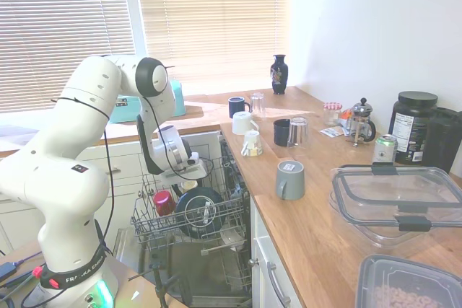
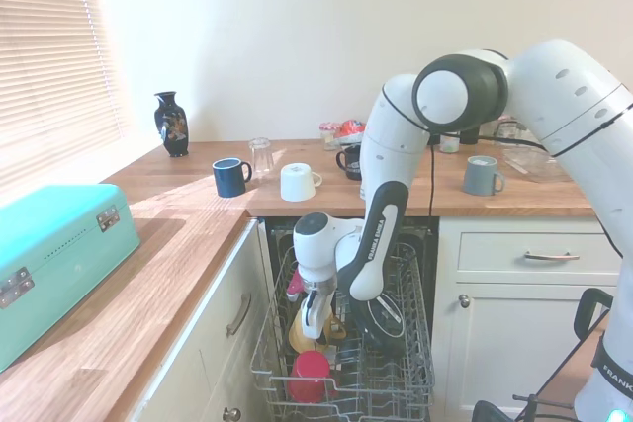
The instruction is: Transfer the yellow mug from the dishwasher to the counter
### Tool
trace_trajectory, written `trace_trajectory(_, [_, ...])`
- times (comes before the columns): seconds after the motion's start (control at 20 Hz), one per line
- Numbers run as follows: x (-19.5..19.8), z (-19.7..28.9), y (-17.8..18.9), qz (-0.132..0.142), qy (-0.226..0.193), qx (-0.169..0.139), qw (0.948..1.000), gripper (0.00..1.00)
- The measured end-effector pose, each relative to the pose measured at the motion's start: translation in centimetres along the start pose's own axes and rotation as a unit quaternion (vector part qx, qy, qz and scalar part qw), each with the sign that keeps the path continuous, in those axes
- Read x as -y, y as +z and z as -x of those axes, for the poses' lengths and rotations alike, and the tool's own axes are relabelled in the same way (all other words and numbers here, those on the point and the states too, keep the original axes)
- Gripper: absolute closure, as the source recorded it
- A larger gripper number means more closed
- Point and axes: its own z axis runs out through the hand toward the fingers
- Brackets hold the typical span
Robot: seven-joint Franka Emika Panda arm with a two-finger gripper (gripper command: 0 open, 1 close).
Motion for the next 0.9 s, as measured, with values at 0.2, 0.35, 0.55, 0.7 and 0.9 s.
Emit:
trace_trajectory(0.2, [0.1, -0.1, 0.6, -0.006, 0.003, 0.004, 1.0000, 0.00])
trace_trajectory(0.35, [0.2, -0.2, 0.7, -0.007, 0.004, 0.005, 1.0000, 0.00])
trace_trajectory(0.55, [0.2, -0.2, 1.1, -0.010, 0.008, 0.006, 0.9999, 0.00])
trace_trajectory(0.7, [-0.1, 0.1, 1.9, -0.010, -0.004, 0.004, 0.9999, 0.00])
trace_trajectory(0.9, [-0.2, 0.5, 2.3, -0.013, -0.015, 0.000, 0.9998, 0.00])
